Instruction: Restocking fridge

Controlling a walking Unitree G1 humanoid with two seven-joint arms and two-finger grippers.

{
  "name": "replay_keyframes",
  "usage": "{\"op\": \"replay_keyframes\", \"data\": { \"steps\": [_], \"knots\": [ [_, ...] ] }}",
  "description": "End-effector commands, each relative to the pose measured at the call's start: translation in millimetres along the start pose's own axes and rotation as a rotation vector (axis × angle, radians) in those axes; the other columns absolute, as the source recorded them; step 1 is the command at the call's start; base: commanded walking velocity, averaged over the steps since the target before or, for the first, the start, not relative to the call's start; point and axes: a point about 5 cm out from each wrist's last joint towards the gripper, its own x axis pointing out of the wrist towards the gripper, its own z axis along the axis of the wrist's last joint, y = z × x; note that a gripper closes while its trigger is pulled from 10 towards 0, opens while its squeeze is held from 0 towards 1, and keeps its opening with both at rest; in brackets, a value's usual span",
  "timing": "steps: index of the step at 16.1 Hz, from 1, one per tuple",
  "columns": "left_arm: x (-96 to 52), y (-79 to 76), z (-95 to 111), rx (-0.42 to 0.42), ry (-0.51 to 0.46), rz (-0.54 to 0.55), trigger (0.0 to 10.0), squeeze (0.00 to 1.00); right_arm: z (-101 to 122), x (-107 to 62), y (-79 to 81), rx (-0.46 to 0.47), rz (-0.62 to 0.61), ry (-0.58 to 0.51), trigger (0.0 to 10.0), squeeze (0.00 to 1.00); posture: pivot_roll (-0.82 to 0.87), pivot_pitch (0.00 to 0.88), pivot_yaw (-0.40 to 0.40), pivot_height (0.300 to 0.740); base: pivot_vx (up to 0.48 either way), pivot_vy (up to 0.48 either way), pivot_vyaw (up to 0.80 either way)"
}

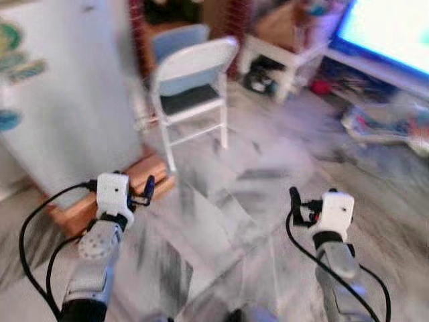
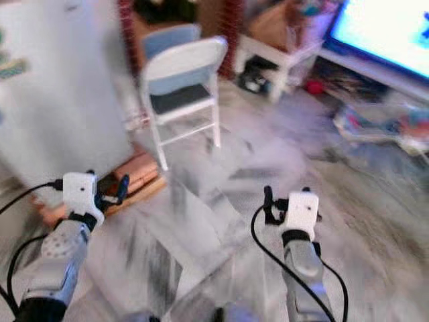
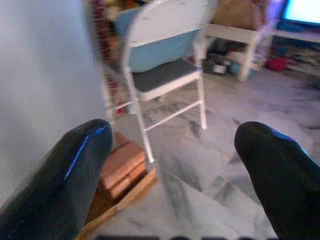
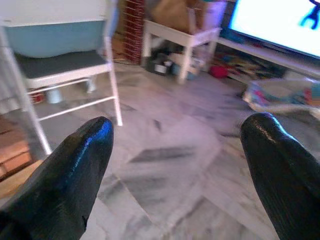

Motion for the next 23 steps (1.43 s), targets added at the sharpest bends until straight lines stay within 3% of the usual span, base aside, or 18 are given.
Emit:
{"op": "replay_keyframes", "data": {
  "steps": [1,5,10,14,17,23],
  "knots": [
    [0.2,-12.3,-2,-0.002,0.007,-0.034,10.0,0.00,-4,-2.7,-6.2,-0.002,-0.026,0.014,10.0,0.00,0.04,0.057,-0.017,0.740,0.000,0.454,-0.64],
    [-8.0,-14.7,-14,-0.007,0.060,-0.052,10.0,0.00,-7,-6.4,-5.2,0.003,-0.028,0.024,10.0,0.00,0.04,0.057,-0.016,0.740,0.000,0.457,-0.52],
    [-13.6,-5.6,-24,-0.026,0.114,-0.062,10.0,0.00,-9,-7.8,-4.0,0.004,-0.026,0.028,10.0,0.00,0.04,0.054,-0.018,0.740,0.000,0.456,-0.30],
    [-36.5,18.7,-33,-0.043,0.159,-0.031,10.0,0.00,-10,-9.3,-1.5,0.009,-0.017,0.036,10.0,0.00,0.07,0.061,-0.026,0.740,0.000,0.458,0.00],
    [-49.5,28.6,-33,-0.032,0.173,0.007,10.0,0.00,-12,-8.1,-1.5,0.008,-0.012,0.043,10.0,0.00,0.08,0.063,-0.034,0.740,0.000,0.458,0.00],
    [-51.3,19.6,-31,-0.062,0.160,0.026,10.0,0.00,-11,-5.1,2.8,0.010,0.004,0.043,10.0,0.00,0.09,0.057,-0.048,0.740,0.000,0.458,0.00]
  ]
}}
